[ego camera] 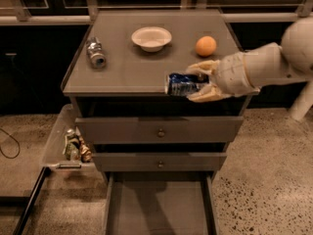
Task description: Pick pepsi can from bottom drawer and place on counter
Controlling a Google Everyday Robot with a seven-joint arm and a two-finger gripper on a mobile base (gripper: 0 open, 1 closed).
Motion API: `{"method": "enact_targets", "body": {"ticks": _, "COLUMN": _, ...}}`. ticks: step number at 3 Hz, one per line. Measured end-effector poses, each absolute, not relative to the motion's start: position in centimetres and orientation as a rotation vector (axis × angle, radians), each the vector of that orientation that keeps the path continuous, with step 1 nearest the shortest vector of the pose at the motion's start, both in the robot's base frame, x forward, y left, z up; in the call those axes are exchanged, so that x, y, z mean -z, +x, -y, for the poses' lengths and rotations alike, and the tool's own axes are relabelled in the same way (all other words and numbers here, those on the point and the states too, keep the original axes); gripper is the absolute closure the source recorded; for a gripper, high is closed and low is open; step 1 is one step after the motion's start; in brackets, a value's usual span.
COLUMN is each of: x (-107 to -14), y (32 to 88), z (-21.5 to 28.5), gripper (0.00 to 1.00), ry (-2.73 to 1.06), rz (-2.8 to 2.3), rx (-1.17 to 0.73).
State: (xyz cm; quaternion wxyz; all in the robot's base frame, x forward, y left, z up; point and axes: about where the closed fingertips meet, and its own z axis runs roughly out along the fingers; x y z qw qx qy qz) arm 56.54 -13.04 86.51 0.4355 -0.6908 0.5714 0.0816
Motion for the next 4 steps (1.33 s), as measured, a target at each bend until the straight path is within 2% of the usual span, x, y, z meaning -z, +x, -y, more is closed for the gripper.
{"method": "enact_targets", "body": {"ticks": 2, "x": -90.1, "y": 62.9, "z": 10.8, "gripper": 1.0, "ry": -1.717, "rz": -1.353, "rx": -0.341}}
{"method": "enact_targets", "body": {"ticks": 4, "x": -88.7, "y": 69.5, "z": 14.0, "gripper": 1.0, "ry": -1.504, "rz": -1.51, "rx": -0.414}}
